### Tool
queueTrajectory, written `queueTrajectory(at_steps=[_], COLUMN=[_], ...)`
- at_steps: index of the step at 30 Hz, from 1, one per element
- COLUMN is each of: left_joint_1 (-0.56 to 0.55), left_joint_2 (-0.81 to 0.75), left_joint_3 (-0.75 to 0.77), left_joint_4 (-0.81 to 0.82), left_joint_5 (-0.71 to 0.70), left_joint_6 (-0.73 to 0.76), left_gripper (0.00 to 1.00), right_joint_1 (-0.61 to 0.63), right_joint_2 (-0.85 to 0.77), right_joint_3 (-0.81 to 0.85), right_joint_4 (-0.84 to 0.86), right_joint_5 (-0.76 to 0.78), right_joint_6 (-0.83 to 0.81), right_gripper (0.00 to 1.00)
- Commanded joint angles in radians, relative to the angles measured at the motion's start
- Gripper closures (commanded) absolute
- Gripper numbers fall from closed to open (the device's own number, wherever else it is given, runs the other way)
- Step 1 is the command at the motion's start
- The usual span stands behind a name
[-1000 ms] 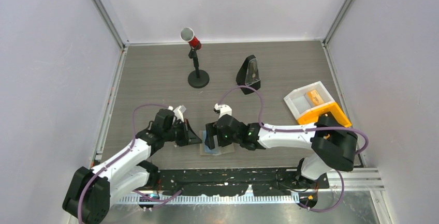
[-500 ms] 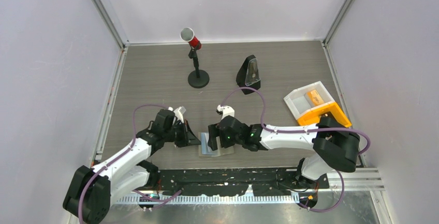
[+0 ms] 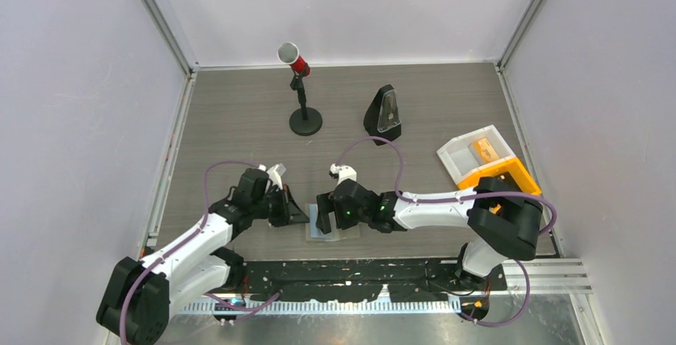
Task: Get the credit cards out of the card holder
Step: Remove the credit card from the card holder.
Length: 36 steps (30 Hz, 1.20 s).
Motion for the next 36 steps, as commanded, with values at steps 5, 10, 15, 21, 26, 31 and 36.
queueTrajectory(at_steps=[5, 10, 15, 21, 26, 31, 36], left_joint_1=[-0.003, -0.003, -0.003, -0.003, -0.003, -0.003, -0.003], left_joint_2=[-0.029, -0.022, -0.019, -0.004, 0.0, -0.006, 0.003], left_joint_3=[0.014, 0.015, 0.014, 0.015, 0.013, 0.008, 0.004], left_joint_4=[0.012, 0.012, 0.014, 0.017, 0.019, 0.022, 0.022], left_joint_5=[0.019, 0.022, 0.019, 0.019, 0.018, 0.013, 0.011], left_joint_6=[-0.005, -0.007, -0.009, -0.009, -0.011, -0.018, -0.018], left_gripper=[1.0, 1.0, 1.0, 1.0, 1.0, 1.0, 1.0], right_joint_1=[0.007, 0.008, 0.009, 0.009, 0.009, 0.009, 0.01], right_joint_2=[0.02, 0.009, 0.028, 0.039, 0.029, 0.033, 0.027], right_joint_3=[0.034, 0.038, 0.047, 0.052, 0.057, 0.063, 0.063], right_joint_4=[0.043, 0.05, 0.054, 0.056, 0.042, 0.03, 0.043], right_joint_5=[-0.015, -0.004, -0.007, -0.011, -0.012, -0.015, -0.029], right_joint_6=[0.031, 0.037, 0.041, 0.047, 0.058, 0.078, 0.096], right_gripper=[0.1, 0.09, 0.08, 0.12, 0.14, 0.15, 0.17])
